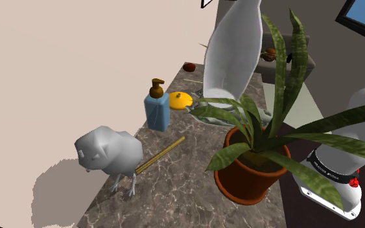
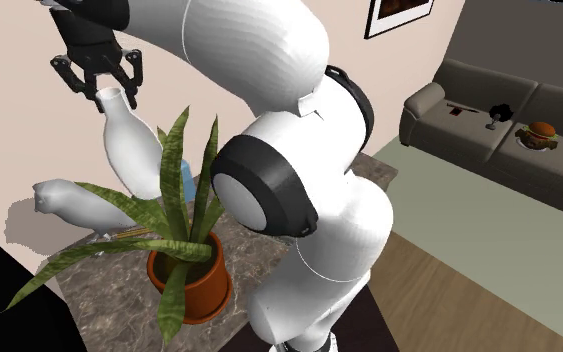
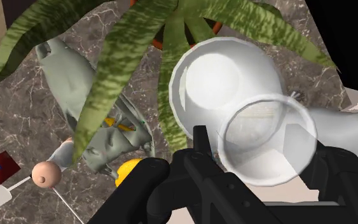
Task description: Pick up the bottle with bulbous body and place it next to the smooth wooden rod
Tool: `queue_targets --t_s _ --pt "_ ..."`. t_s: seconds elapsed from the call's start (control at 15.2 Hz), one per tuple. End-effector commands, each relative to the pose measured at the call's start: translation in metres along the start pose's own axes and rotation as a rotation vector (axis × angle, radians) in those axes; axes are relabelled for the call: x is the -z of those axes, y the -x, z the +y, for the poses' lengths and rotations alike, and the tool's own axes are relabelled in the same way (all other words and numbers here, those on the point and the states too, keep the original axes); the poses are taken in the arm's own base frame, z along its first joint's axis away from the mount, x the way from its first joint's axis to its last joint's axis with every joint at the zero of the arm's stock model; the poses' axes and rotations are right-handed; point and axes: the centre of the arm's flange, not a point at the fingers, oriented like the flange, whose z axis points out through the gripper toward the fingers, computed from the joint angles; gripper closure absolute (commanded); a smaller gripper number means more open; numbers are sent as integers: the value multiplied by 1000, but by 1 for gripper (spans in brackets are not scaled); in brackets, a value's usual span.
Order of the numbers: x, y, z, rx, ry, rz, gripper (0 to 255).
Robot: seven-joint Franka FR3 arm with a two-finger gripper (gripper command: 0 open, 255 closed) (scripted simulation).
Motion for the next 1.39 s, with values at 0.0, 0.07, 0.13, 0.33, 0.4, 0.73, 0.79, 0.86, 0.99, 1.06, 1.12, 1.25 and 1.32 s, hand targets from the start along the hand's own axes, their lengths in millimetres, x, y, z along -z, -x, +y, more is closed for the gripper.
queue_targets --t_s 0.0,0.07,0.13,0.33,0.4,0.73,0.79,0.86,0.99,1.06,1.12,1.25,1.32 --pt "1 8 -25 -2 -1 0 255" --pt "1 11 -38 -2 -1 0 255" --pt "1 15 -51 -2 -1 0 255" --pt "1 24 -86 -2 -1 0 255" --pt "-5 23 -86 -2 -1 0 255" --pt "-31 22 -86 -2 -1 0 255" --pt "-36 22 -86 -2 -1 0 255" --pt "-42 22 -86 -2 -1 0 255" --pt "-52 21 -86 -2 -1 0 255" --pt "-57 21 -86 -2 -1 0 255" --pt "-63 21 -86 -2 -1 0 255" --pt "-73 20 -86 -2 -1 0 255" --pt "-79 20 -86 -2 -1 0 255"
